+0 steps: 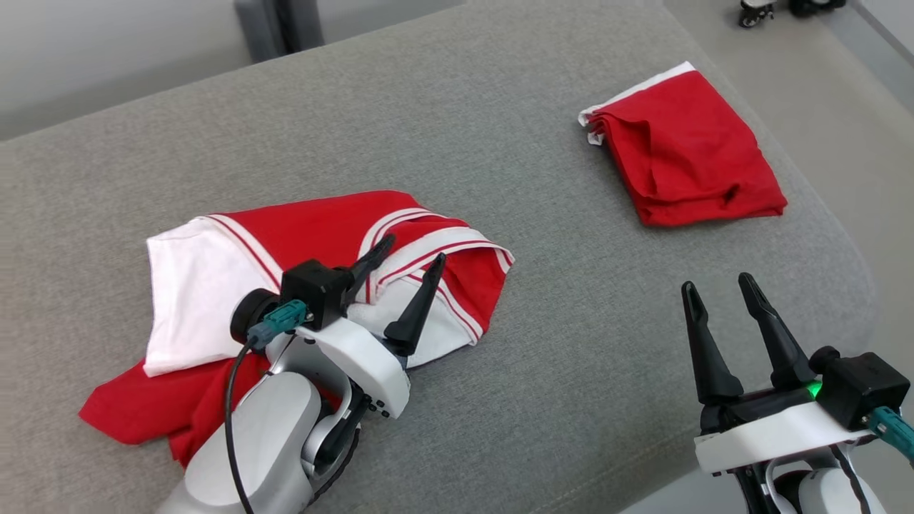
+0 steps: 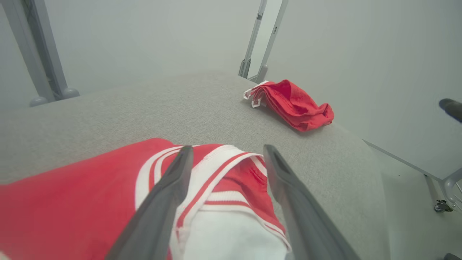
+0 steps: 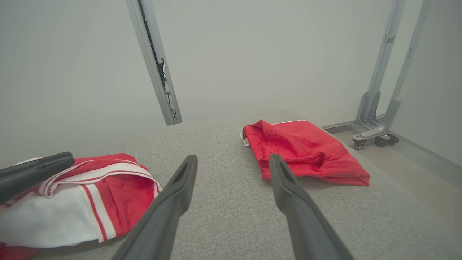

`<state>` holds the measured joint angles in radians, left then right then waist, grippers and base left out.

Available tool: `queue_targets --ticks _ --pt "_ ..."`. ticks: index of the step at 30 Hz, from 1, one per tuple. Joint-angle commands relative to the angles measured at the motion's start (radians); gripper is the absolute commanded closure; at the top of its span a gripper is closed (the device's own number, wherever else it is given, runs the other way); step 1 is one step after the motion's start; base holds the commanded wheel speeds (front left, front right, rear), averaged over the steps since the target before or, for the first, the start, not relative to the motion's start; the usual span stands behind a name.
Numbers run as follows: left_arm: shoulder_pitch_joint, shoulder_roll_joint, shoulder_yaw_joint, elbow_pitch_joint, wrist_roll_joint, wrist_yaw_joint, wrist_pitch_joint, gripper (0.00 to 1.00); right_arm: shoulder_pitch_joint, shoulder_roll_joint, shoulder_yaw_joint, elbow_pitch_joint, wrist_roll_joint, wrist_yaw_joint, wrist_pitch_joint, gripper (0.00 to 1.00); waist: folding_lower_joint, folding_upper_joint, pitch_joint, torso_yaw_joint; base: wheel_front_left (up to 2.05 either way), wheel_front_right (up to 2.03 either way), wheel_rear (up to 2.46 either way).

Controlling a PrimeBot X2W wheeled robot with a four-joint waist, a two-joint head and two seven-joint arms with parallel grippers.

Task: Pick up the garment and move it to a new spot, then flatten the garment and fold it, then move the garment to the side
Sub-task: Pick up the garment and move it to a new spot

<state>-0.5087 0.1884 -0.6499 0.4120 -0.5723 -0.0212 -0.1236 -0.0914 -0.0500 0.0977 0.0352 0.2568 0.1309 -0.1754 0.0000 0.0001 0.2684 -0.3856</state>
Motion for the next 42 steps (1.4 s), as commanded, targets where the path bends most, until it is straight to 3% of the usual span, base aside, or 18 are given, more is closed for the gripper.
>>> queue_targets --ticks 1,8,16,20,27,42 --pt "-0.004 0.003 0.005 -0.005 0.003 -0.004 -0.021 0.00 0.001 -0.003 -0.008 0.001 -0.006 0.000 -0.005 0.00 0.0000 -0.0001 -0.023 0.035 0.00 0.00 0.00" --pt "0.055 0.028 0.069 -0.050 -0.002 0.060 -0.107 0.00 -0.002 -0.003 -0.040 0.007 -0.043 0.000 0.016 0.00 0.0000 -0.0001 -0.086 0.152 0.00 0.00 0.00" --pt "0.145 0.114 0.215 -0.117 -0.025 0.112 -0.136 0.00 0.011 -0.004 -0.049 0.013 -0.081 0.000 0.044 0.00 0.0000 -0.0001 -0.145 0.271 0.00 0.00 0.00" --pt "0.231 0.154 0.317 -0.180 -0.041 0.106 -0.139 0.00 0.023 -0.005 -0.050 0.022 -0.093 0.000 0.061 0.00 0.0000 -0.0001 -0.188 0.325 0.00 0.00 0.00" --pt "0.362 0.177 0.430 -0.256 -0.022 0.069 -0.139 0.00 0.049 -0.017 -0.044 0.028 -0.096 0.000 0.079 0.00 0.0000 -0.0001 -0.234 0.365 0.00 0.00 0.00" --pt "0.532 0.180 0.480 -0.324 0.065 0.060 -0.139 0.00 0.105 -0.047 -0.036 0.048 -0.075 0.000 0.085 0.00 0.0000 -0.0001 -0.291 0.386 0.00 0.00 0.00"
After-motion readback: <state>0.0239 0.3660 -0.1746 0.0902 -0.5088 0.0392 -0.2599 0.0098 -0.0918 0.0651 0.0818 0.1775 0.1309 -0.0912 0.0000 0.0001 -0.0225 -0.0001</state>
